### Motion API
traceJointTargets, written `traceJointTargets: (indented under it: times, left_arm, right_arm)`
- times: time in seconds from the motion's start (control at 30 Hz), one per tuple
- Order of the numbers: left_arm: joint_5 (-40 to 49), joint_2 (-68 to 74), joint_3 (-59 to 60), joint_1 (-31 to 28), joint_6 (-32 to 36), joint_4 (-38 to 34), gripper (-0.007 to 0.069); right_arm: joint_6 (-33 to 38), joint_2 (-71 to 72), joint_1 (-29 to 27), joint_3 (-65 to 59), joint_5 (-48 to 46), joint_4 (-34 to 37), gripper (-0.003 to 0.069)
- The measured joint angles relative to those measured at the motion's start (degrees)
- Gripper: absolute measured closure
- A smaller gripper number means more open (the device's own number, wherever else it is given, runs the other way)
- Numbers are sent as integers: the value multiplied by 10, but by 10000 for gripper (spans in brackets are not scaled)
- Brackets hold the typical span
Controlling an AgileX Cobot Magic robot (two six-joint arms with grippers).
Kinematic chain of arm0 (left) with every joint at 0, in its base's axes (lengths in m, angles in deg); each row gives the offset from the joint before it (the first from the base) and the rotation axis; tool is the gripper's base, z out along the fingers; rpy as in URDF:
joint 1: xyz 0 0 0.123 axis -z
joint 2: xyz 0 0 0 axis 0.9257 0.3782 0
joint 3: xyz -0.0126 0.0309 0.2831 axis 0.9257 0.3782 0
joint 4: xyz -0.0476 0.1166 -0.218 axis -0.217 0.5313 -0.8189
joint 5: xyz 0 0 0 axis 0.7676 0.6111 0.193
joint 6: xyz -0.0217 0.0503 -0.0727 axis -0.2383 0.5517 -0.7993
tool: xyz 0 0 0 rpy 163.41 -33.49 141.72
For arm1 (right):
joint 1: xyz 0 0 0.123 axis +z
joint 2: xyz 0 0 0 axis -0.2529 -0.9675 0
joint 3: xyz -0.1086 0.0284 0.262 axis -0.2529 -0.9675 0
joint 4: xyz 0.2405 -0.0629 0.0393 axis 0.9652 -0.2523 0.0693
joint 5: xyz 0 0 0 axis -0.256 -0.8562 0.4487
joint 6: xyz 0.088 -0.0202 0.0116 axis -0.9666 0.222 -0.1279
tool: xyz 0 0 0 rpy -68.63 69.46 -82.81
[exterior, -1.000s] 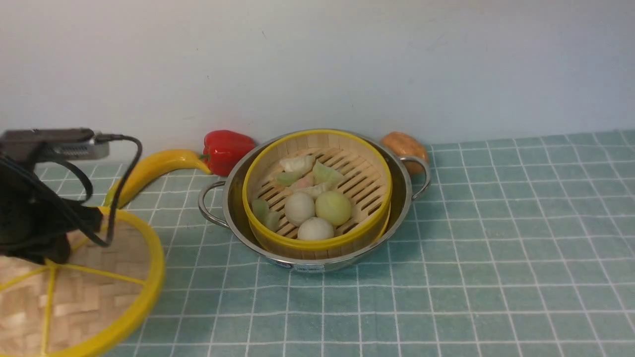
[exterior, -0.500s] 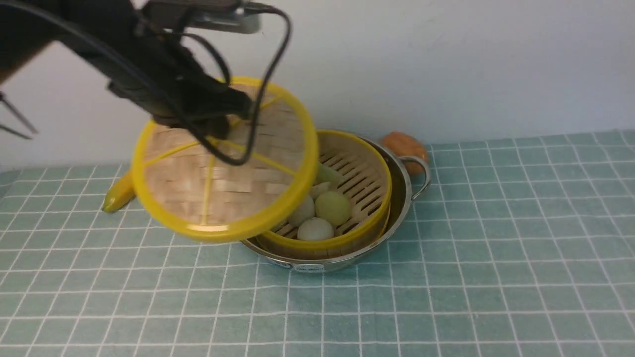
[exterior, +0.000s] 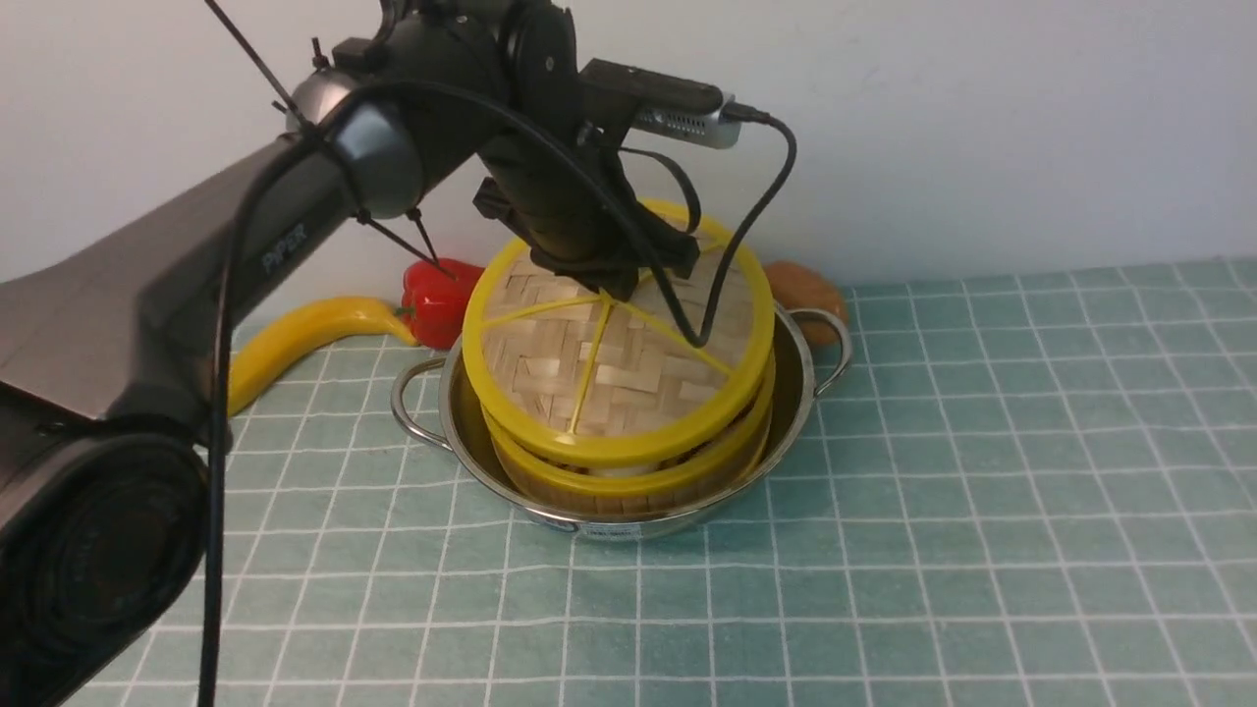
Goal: Place the steamer in the pot on the blue tablecloth, and put the lid on the steamer.
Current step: 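Place the yellow bamboo steamer lid onto the steamer in the pot with the left gripper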
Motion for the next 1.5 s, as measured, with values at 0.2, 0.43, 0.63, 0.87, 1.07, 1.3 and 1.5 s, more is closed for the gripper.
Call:
traceJointTargets:
  times: [0.2, 0.43, 0.63, 0.87, 1.07, 1.3, 1.5]
  left_arm:
    - [6, 15, -2, 0, -1, -1, 507]
    - [9, 26, -2, 0, -1, -10, 507]
    - [1, 34, -3, 0, 0, -10, 507]
    - [-7, 35, -3, 0, 0, -10, 507]
    - [-4, 36, -7, 0, 0, -10, 507]
    - [18, 38, -47, 4, 0, -10, 507]
    - [34, 57, -50, 5, -1, -10, 507]
  right_arm:
    - [-3, 4, 0, 0, 0, 10, 171]
    - [-3, 3, 0, -1, 0, 25, 171]
    - [-3, 3, 0, -1, 0, 25, 171]
    - [-4, 3, 0, -1, 0, 25, 171]
    - [-4, 3, 0, -1, 0, 25, 171]
    - [-4, 3, 0, -1, 0, 25, 171]
    - [-4, 3, 0, -4, 0, 25, 190]
